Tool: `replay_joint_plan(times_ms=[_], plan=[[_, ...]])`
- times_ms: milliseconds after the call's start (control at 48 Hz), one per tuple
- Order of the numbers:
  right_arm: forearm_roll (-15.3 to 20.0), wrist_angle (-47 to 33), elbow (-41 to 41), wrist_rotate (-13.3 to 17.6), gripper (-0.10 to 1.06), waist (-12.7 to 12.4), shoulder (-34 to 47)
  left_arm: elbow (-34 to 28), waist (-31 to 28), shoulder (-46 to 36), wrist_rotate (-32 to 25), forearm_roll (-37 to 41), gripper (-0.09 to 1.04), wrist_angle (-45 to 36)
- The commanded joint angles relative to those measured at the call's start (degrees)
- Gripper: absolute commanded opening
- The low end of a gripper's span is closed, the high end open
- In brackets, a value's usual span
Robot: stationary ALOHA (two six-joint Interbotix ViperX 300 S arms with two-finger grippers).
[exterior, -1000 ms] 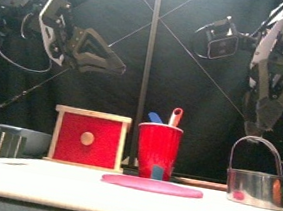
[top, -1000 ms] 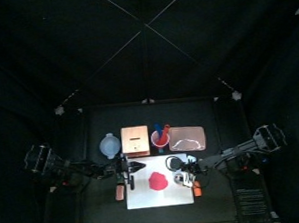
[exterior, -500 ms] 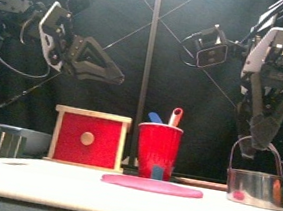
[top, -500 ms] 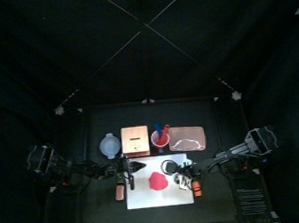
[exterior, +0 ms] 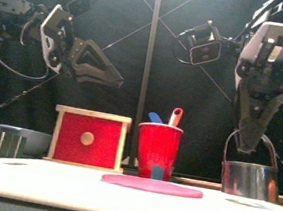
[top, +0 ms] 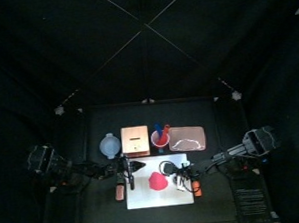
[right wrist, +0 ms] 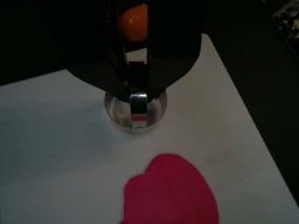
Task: Get the cutter from the drawer then cut the dough then place the extra dough in the bowl
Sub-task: Cut the dough
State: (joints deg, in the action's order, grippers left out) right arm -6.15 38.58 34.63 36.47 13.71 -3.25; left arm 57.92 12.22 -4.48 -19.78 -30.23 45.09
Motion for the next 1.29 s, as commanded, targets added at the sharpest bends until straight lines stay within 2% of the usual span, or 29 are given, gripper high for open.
replay_joint_plan(times_ms=[21,250,438,521,771,896,1000,1125,1229,1292], plan=[[-0.26,-0.09,-3.6,-0.09,0.48,0.26,-0.97,-0.62,-0.18,-0.26,-0.09,-0.44,0.4,0.53],[-2.72,0.79,-8.96,-0.44,0.48,-0.18,0.79,0.79,-0.26,-0.26,0.0,-2.11,0.4,0.09],[-8.35,0.88,-13.36,-0.53,0.48,-0.62,3.78,2.29,-0.26,-0.26,0.0,-5.89,0.39,-0.18],[-9.76,0.88,-14.77,-0.53,0.48,-0.97,5.1,2.64,-0.26,-0.35,0.0,-6.94,0.39,-1.14],[-10.55,0.97,-17.49,-0.7,0.47,-1.85,8.35,3.34,-0.26,-0.44,-0.18,-7.38,0.38,-3.96],[-8.61,0.62,-18.81,-3.87,0.47,-2.2,9.49,3.52,-0.26,-0.62,-0.26,-7.29,0.38,-3.96],[-4.13,1.05,-20.57,-8.26,0.47,-2.9,10.9,3.52,-0.26,-0.97,-0.35,-7.29,0.38,-3.96],[2.9,3.16,-22.59,-15.64,0.46,-4.83,12.57,3.6,-0.26,-1.32,-0.53,-7.21,0.38,-3.96],[5.89,4.75,-23.82,-19.42,0.46,-5.71,14.06,3.78,-0.26,-1.32,-0.53,-7.21,0.38,-3.96],[6.33,5.19,-24.35,-20.57,0.46,-5.98,14.59,3.96,-0.26,-1.32,-0.35,-7.21,0.38,-3.96]])
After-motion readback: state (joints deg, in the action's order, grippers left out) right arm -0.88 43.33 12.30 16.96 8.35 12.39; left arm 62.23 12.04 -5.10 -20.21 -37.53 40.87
